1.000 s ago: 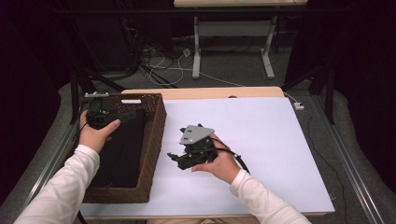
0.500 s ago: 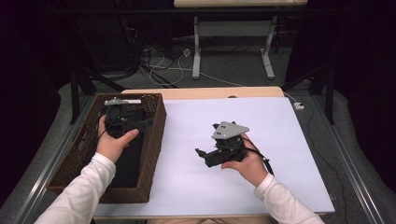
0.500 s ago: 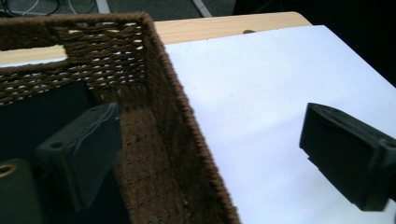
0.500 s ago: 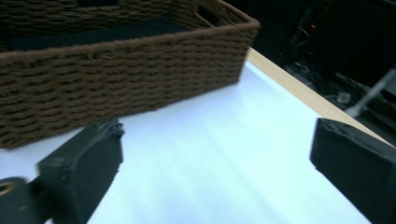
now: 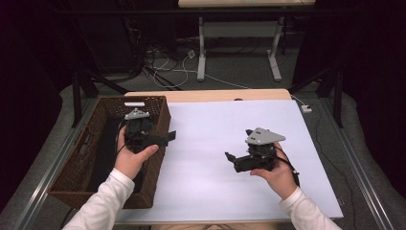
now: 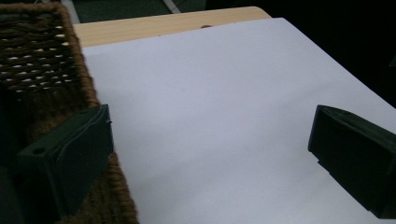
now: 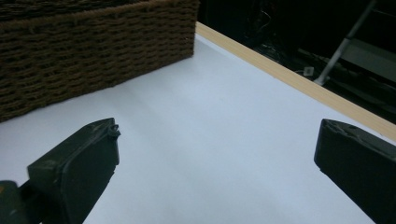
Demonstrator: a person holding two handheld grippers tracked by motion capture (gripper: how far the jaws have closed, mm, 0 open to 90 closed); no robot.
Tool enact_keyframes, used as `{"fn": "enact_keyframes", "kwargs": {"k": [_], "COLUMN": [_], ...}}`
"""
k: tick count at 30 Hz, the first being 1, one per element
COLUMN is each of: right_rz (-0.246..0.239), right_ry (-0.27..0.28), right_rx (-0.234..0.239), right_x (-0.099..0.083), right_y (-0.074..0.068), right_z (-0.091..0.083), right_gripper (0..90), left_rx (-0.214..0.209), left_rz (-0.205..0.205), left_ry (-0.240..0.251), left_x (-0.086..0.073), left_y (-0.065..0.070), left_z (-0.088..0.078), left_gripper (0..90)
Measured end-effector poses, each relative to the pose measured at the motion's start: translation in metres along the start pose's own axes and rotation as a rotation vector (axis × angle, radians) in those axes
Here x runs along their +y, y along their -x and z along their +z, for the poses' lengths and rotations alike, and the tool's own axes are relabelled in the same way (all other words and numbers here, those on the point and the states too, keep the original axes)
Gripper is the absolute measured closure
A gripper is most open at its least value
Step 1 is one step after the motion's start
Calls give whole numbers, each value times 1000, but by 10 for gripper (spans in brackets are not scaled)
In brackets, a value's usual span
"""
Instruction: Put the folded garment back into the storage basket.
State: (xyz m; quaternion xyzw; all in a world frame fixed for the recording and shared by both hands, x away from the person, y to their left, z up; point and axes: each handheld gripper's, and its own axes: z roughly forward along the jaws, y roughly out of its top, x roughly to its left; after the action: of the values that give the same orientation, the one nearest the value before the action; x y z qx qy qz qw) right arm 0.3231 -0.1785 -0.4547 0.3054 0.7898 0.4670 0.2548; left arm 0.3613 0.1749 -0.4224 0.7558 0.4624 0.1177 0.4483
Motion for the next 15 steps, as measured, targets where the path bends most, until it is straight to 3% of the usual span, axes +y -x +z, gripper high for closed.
{"fn": "enact_keyframes", "kwargs": {"k": [7, 11, 12, 15], "right_rz": [74, 109, 120, 139], "right_ry": [-16, -19, -14, -15], "right_rx": [-52, -76, -84, -97], "right_x": [-24, -35, -37, -43], "right_y": [19, 26, 27, 30], "right_z": [-17, -26, -28, -37], "right_gripper": [0, 0, 0, 0], "left_rx": [-49, -95, -105, -107], "left_rz": [55, 45, 62, 73], "left_ry": [-21, -26, -30, -31], "left_x": [-14, -19, -20, -25], "left_y": [31, 45, 49, 57], "left_z": [7, 12, 13, 16], "left_gripper": [3, 3, 3, 3]}}
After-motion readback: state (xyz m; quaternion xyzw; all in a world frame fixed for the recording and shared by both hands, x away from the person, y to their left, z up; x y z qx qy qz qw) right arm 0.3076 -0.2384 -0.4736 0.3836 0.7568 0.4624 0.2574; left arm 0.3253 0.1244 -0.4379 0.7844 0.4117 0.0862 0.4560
